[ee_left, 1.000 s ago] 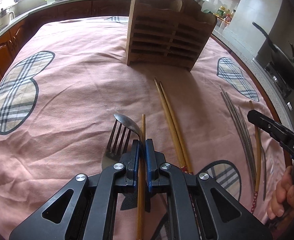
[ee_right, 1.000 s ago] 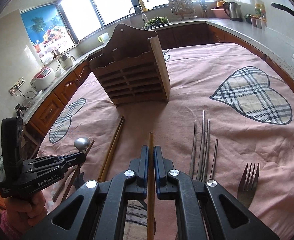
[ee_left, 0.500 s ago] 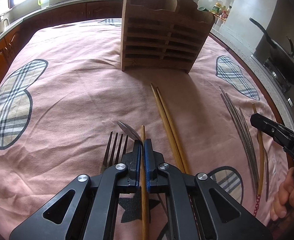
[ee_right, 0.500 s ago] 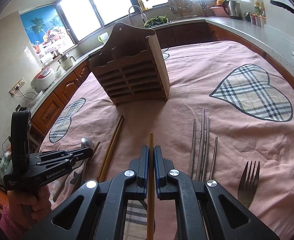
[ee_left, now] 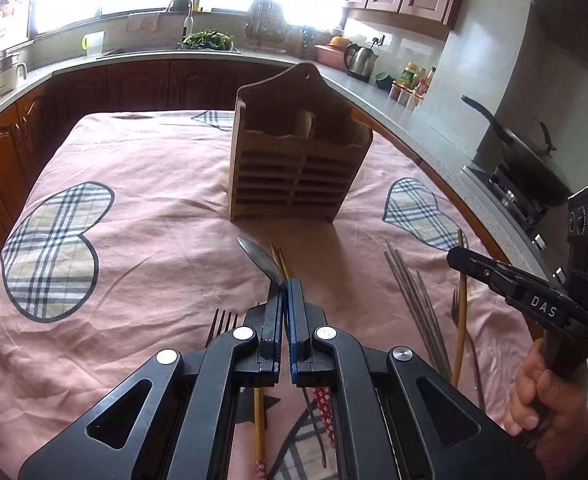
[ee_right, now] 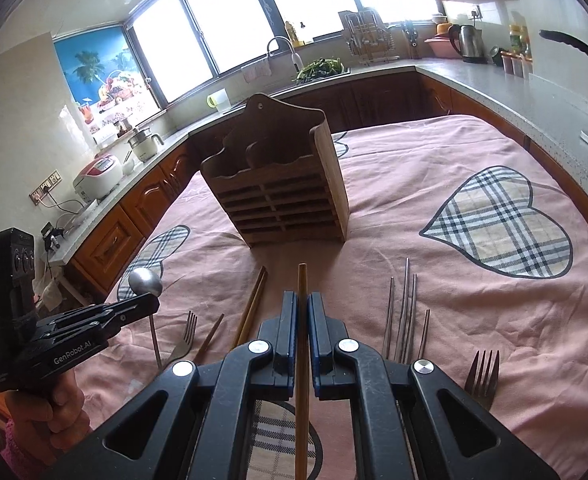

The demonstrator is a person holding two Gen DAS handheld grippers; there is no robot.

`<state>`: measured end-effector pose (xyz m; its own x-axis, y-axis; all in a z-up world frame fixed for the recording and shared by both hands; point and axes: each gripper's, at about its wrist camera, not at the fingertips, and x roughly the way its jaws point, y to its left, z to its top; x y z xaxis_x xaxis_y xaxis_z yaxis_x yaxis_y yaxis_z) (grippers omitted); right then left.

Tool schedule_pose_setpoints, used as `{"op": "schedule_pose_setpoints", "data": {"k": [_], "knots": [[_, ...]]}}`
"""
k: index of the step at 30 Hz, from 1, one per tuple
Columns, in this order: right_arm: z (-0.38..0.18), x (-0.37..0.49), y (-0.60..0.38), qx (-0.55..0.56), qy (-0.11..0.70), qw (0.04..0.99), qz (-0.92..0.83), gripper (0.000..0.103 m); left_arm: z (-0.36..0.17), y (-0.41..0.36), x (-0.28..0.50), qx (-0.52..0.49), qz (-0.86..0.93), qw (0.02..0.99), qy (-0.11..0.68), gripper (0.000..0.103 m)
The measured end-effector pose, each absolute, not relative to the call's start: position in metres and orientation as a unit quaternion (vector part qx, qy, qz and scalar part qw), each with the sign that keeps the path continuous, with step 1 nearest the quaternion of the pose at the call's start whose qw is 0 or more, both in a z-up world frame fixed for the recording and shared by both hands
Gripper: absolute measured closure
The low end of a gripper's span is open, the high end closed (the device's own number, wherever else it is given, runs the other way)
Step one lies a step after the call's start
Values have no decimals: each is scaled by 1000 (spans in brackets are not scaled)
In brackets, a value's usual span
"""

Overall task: Organize utensils
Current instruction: 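Lift the spoon with the left tool while the right tool lifts the chopstick toward the holder, then lower the spoon into the wooden holder and open the left tool while the right tool releases the chopstick there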

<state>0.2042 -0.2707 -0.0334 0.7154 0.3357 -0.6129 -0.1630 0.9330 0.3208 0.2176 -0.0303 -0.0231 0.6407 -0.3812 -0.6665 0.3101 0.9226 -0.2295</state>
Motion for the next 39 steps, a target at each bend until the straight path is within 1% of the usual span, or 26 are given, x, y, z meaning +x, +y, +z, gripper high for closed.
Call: {"op": "schedule_pose_setpoints", "data": {"k": [7, 17, 23, 31, 35, 39], "knots": [[-9, 207, -270, 116, 326, 928, 139, 98, 9, -22, 215, -63, -195, 920, 333, 101], [31, 223, -279, 126, 270, 946, 129, 98, 37, -17, 231, -73, -169, 946, 267, 101], [60, 243, -285, 139, 224, 957, 121, 98, 61, -19, 260, -72, -140, 964, 214, 101], [107, 276, -294, 165, 143, 970, 106, 98, 89, -25, 313, -70, -98, 981, 155, 101], [122, 299, -298, 177, 116, 972, 98, 98, 90, -30, 340, -69, -82, 984, 139, 101], [120, 324, -297, 177, 115, 973, 90, 98, 80, -39, 367, -67, -61, 986, 138, 101]]}}
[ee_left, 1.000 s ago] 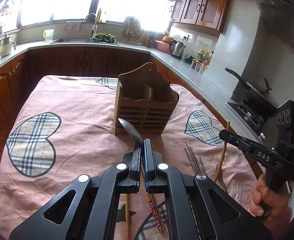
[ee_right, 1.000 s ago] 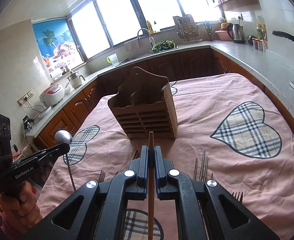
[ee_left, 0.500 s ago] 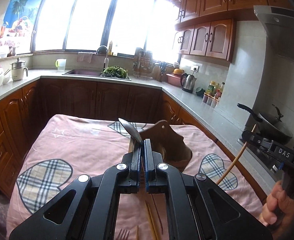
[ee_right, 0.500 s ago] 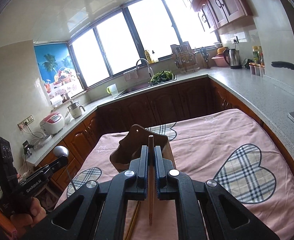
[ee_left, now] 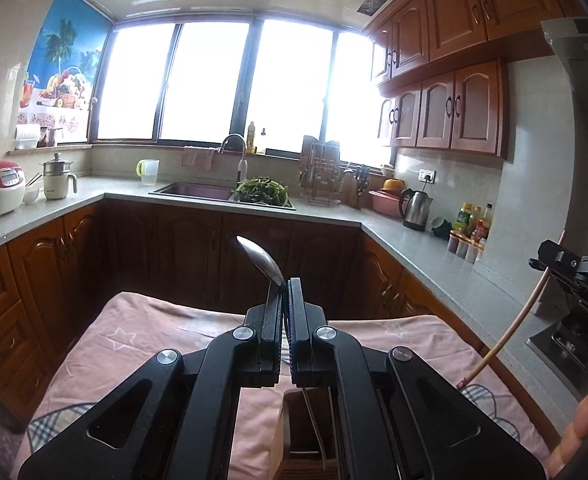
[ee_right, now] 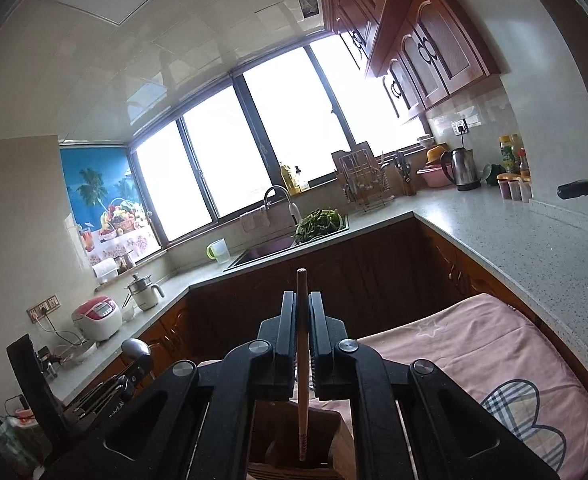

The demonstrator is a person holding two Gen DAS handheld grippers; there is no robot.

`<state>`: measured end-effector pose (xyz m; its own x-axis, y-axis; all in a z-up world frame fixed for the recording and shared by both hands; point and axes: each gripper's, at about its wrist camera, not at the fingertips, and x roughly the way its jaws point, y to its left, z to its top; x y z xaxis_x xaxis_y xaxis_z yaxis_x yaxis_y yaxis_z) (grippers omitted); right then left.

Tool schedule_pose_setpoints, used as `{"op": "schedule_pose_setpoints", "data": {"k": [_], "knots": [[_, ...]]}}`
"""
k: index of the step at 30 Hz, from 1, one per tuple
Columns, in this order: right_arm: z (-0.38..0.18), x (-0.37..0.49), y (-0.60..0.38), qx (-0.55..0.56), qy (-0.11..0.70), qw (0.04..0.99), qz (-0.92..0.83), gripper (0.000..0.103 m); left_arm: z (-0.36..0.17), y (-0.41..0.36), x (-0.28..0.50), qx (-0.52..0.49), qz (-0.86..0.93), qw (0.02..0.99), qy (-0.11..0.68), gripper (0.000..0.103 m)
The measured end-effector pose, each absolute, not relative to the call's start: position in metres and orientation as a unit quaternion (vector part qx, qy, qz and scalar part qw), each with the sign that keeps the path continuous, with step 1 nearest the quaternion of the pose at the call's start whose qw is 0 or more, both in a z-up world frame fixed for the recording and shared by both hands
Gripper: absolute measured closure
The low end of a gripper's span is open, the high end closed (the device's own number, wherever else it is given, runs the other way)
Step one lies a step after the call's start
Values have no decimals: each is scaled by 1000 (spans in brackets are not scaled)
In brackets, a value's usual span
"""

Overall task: Organize utensils
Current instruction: 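Lower the spoon into the wooden holder and open the left tool while the right tool releases the chopstick there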

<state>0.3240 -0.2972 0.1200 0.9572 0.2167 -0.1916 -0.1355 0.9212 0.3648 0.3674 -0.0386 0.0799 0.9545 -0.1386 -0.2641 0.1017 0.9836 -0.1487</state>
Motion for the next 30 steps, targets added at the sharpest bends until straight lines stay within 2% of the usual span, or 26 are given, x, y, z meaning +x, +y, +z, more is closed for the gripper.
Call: {"op": "schedule_pose_setpoints", "data": {"k": [6, 16, 30], "knots": [[84, 357, -286, 166, 146, 972, 85, 98, 44, -53, 397, -62, -32, 985, 158, 101], [24, 385, -284, 182, 203, 958, 85, 98, 7, -79, 400, -16, -49, 982, 182, 101], [21, 387, -283, 186, 221, 954, 87, 95, 1, -84, 399, 1, -72, 972, 223, 100]]}}
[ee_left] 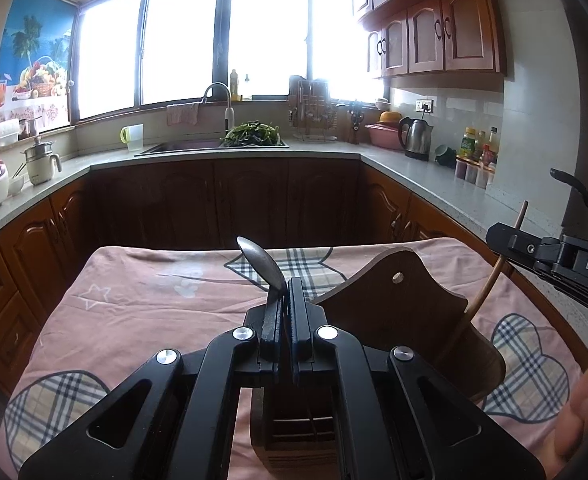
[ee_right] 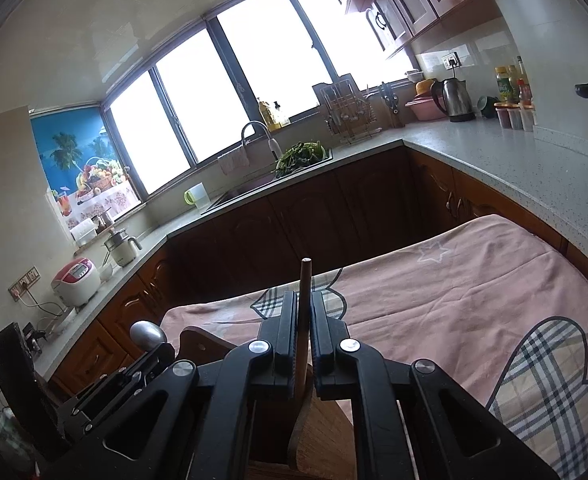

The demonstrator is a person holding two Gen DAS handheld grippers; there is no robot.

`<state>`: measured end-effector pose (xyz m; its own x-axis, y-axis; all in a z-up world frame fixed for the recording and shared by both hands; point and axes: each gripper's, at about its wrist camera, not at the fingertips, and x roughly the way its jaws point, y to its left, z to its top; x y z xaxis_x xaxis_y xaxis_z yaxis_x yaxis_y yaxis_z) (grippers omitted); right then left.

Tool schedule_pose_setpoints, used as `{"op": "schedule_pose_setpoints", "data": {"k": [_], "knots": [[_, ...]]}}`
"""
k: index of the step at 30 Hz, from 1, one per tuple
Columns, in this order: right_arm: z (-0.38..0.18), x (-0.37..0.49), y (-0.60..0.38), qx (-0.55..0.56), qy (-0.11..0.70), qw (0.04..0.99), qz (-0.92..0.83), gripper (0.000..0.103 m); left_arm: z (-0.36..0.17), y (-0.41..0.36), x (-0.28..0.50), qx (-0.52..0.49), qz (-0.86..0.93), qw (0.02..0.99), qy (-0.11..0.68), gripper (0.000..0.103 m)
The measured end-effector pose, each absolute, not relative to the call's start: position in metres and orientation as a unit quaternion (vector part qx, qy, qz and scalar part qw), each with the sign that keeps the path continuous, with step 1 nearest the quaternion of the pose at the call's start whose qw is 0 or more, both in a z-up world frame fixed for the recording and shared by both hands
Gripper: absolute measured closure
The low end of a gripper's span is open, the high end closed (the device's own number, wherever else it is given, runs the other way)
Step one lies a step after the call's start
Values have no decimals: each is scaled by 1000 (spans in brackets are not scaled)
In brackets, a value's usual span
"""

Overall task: Organize utensils
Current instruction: 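Lower the spoon into the wooden holder and open the left tool while the right tool releases the chopstick there, then withdraw both open tools from the holder back toward the table utensils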

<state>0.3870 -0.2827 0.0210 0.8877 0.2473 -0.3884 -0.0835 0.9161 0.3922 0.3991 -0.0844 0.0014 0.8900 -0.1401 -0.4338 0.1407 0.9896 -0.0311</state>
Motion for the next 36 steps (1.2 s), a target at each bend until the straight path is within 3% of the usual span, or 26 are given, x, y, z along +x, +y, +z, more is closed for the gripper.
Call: {"op": "schedule_pose_setpoints", "data": {"k": [6, 7, 8, 9, 10, 12, 14, 20, 24, 29, 36], "knots": [[22, 385, -281, 185, 228, 951, 97, 90, 5, -84, 395, -7, -76, 971, 225, 99], [23, 385, -282, 186, 228, 951, 98, 88, 7, -83, 393, -9, -77, 972, 224, 99], [23, 383, -283, 187, 228, 950, 98, 79, 8, -82, 391, -10, -78, 972, 223, 98], [24, 382, -284, 188, 228, 950, 98, 65, 10, -82, 389, -11, -78, 972, 221, 94], [25, 381, -284, 190, 226, 950, 98, 59, 12, -82, 387, -10, -78, 972, 220, 90], [26, 377, -286, 194, 222, 950, 100, 53, 14, -82, 381, -5, -72, 974, 215, 60], [28, 373, -287, 196, 224, 949, 101, 50, 16, -80, 373, -5, -68, 976, 207, 53], [30, 353, -292, 206, 222, 947, 112, 24, 18, -65, 349, -10, -56, 975, 215, 23], [31, 330, -298, 212, 217, 946, 118, 6, 18, -50, 329, -21, -52, 972, 227, 16], [30, 296, -301, 212, 215, 946, 116, 2, 16, -33, 298, -35, -49, 967, 248, 7], [24, 248, -304, 200, 227, 946, 112, 2, 2, -15, 256, -48, -41, 959, 278, 7]]}}
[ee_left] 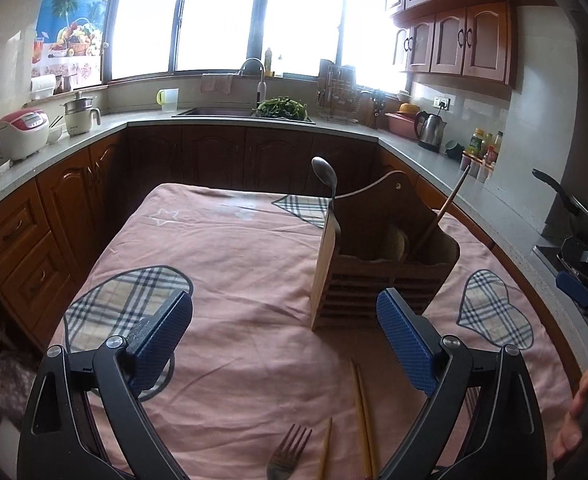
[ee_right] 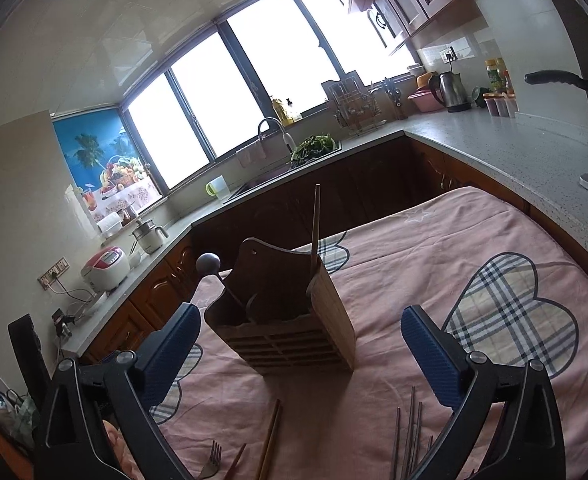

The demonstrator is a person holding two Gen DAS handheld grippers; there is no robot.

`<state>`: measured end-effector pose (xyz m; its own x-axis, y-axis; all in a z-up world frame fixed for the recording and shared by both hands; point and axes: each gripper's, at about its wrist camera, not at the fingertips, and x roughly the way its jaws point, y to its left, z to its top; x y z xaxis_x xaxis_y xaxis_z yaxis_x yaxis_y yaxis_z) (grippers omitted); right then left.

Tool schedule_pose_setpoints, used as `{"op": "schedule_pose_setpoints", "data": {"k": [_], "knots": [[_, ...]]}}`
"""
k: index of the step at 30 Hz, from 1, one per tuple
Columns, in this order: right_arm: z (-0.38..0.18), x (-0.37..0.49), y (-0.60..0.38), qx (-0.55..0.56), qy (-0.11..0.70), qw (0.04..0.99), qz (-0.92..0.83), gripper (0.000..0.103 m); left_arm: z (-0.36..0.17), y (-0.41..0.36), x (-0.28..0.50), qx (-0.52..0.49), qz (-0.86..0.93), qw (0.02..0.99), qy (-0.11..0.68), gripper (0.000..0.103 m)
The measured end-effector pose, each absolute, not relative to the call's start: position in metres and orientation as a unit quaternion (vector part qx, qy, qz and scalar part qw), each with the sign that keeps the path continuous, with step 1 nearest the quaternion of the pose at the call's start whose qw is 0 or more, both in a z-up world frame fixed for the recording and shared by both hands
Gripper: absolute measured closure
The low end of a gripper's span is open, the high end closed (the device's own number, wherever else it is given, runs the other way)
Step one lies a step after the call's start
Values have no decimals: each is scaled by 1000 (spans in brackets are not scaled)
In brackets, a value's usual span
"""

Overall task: Organize utensils
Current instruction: 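Withdraw both open tools from the holder back toward the table utensils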

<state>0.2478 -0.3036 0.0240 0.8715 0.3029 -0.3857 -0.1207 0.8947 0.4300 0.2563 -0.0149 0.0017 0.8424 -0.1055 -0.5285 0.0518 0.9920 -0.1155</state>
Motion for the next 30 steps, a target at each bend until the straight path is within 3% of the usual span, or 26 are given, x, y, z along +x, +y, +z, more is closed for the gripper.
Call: {"op": "schedule_pose_setpoints", "data": {"k": [13, 30], "knots": [[-1, 178, -320, 178, 256, 947, 73, 2, -18, -5, 209, -62, -48, 947, 312, 7], [-35, 153, -329, 171, 300, 937, 46, 2, -34, -23, 201, -49, -76, 933, 350, 7]]}}
